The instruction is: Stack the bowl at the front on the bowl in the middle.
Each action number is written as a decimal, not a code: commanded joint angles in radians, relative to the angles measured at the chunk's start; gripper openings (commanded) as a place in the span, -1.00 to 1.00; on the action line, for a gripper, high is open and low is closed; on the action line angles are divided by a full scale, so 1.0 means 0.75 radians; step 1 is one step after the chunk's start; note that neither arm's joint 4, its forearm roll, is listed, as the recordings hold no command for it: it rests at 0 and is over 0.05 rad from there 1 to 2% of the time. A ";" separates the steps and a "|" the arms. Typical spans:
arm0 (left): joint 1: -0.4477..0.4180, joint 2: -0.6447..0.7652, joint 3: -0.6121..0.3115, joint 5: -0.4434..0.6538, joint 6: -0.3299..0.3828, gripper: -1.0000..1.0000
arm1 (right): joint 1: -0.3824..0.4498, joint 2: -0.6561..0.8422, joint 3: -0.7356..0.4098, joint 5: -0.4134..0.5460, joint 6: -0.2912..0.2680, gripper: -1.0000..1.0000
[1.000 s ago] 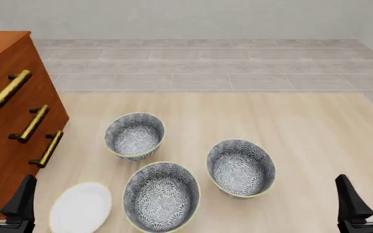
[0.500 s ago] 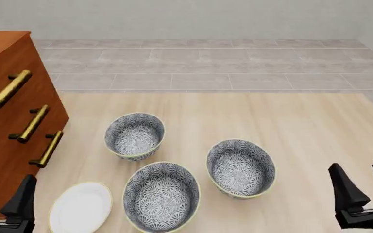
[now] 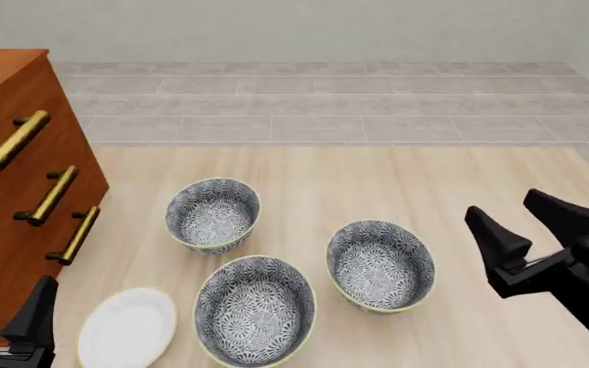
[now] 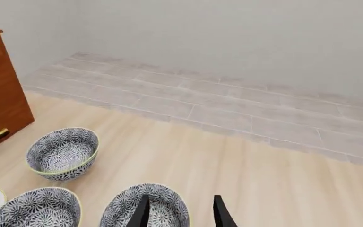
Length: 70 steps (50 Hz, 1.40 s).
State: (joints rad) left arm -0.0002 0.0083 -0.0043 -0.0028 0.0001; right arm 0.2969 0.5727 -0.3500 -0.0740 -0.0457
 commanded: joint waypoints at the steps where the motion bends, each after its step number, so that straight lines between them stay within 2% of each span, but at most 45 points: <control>1: 0.000 0.000 0.000 0.000 0.000 1.00 | 0.126 0.214 -0.180 0.059 0.011 1.00; 16: 0.000 0.001 0.000 -0.001 0.000 1.00 | 0.228 0.469 -0.371 0.120 0.023 1.00; 24: 0.000 0.001 0.000 -0.001 0.000 1.00 | 0.317 0.621 -0.506 0.177 0.120 1.00; 31: 0.000 0.001 0.000 -0.001 0.000 1.00 | 0.334 0.722 -0.612 0.207 0.127 1.00; 45: 0.000 0.002 0.000 -0.002 0.000 1.00 | 0.419 0.989 -0.834 0.270 0.194 1.00; 50: 0.000 0.002 0.000 -0.002 0.000 1.00 | 0.418 1.081 -0.914 0.295 0.185 1.00; 55: 0.000 0.002 0.000 -0.002 0.000 1.00 | 0.466 1.162 -1.003 0.341 0.217 1.00; 70: 0.000 0.003 0.000 -0.002 0.000 1.00 | 0.470 1.360 -1.197 0.414 0.236 1.00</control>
State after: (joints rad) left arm -0.0001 0.0099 -0.0043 -0.0043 0.0001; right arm 0.6402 1.4911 -1.1479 0.1990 0.1184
